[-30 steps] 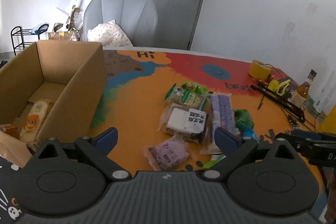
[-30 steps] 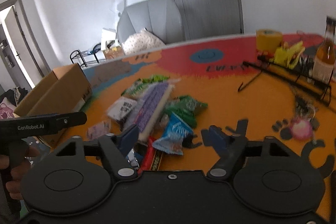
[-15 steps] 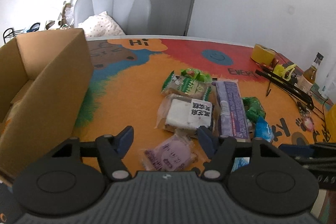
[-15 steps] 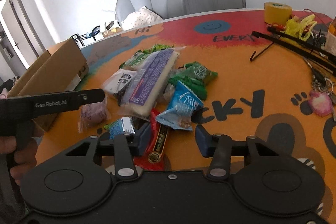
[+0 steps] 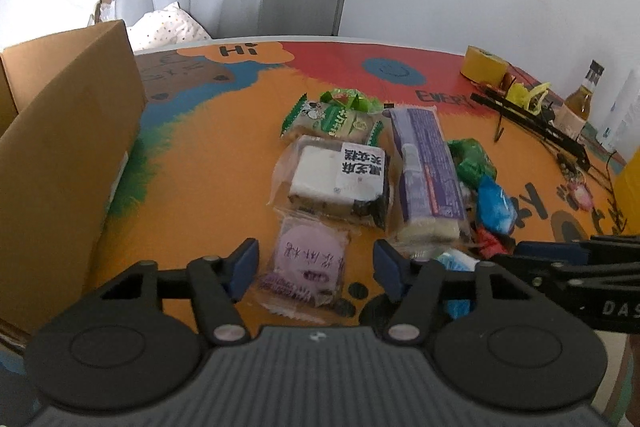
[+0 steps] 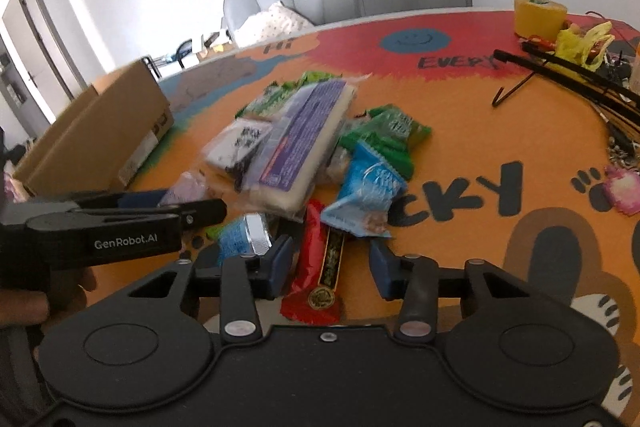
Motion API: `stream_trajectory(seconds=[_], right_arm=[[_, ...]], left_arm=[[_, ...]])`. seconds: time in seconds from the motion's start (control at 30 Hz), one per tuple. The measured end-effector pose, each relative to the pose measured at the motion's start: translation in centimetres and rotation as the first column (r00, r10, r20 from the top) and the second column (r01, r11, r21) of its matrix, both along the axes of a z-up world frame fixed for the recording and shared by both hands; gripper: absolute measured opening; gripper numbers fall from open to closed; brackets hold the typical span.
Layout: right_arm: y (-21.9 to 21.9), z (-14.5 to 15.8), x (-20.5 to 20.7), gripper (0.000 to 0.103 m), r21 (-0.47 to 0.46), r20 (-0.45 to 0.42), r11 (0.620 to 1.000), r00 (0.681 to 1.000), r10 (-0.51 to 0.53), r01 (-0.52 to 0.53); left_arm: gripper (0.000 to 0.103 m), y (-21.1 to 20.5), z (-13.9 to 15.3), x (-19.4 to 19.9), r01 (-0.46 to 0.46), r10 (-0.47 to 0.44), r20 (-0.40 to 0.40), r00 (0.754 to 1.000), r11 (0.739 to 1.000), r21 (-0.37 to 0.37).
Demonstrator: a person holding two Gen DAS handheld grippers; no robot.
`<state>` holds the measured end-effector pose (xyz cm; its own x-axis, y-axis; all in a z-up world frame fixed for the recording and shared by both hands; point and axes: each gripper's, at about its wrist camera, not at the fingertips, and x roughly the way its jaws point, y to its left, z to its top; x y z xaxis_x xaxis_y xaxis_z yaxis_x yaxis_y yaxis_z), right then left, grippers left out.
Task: Organize snacks
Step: 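Grasp the pink pastry pack with the left gripper while the right gripper grasps the red candy bar, then carry the pink pack and red bar over the box and release both inside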
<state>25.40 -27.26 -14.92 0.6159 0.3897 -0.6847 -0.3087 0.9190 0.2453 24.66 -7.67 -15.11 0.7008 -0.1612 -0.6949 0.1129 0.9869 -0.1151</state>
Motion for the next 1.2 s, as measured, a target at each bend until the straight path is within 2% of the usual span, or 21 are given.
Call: stream_trajectory(seconds=[0.1,0.17,0.23,0.3,0.5,0.67,0.8,1.2], right_arm=[[0.5,0.0,-0.3,0.043,-0.043,0.020,0.999,1.000,0.015,-0.014],[0.6,0.1,-0.5,0.035,-0.067,0.025,0.998,1.000,0.016,-0.014],[0.6,0.1,-0.8,0.023,-0.083,0.025,0.996,0.999,0.024,-0.022],[0.4,0.1,-1.1,0.021,-0.077,0.027,0.997,0.999,0.025,-0.023],[0.4,0.2,-1.7,0.021,-0.060,0.030,0.998,0.999,0.021,-0.019],[0.6,1.1,-2.3,0.021,-0.032,0.066,0.999,0.997,0.031,-0.029],[0.7,2.0,-2.1,0.021,0.014,0.091,0.999,0.995,0.042,-0.044],[2.2,5.0,-1.3,0.021,0.038,0.176,0.997,0.983,0.056,-0.064]], left_arm=[[0.053,-0.2,-0.1,-0.3,0.003,-0.003,0.011,1.000,1.000,0.031],[0.049,-0.3,-0.1,-0.5,0.005,-0.005,0.013,1.000,0.999,0.047],[0.045,-0.4,-0.1,-0.5,0.006,-0.007,0.011,1.000,0.997,0.074],[0.044,-0.3,0.0,-0.4,0.003,-0.003,0.005,1.000,0.997,0.075],[0.035,0.0,0.0,-0.6,-0.001,0.000,0.004,1.000,0.996,0.086],[0.032,1.0,0.3,-1.2,-0.017,0.017,-0.004,1.000,0.999,0.034],[0.032,1.4,0.5,-1.7,-0.027,0.027,-0.011,1.000,0.999,0.027],[0.031,2.4,5.0,-2.2,-0.053,0.053,0.106,0.993,0.999,-0.004]])
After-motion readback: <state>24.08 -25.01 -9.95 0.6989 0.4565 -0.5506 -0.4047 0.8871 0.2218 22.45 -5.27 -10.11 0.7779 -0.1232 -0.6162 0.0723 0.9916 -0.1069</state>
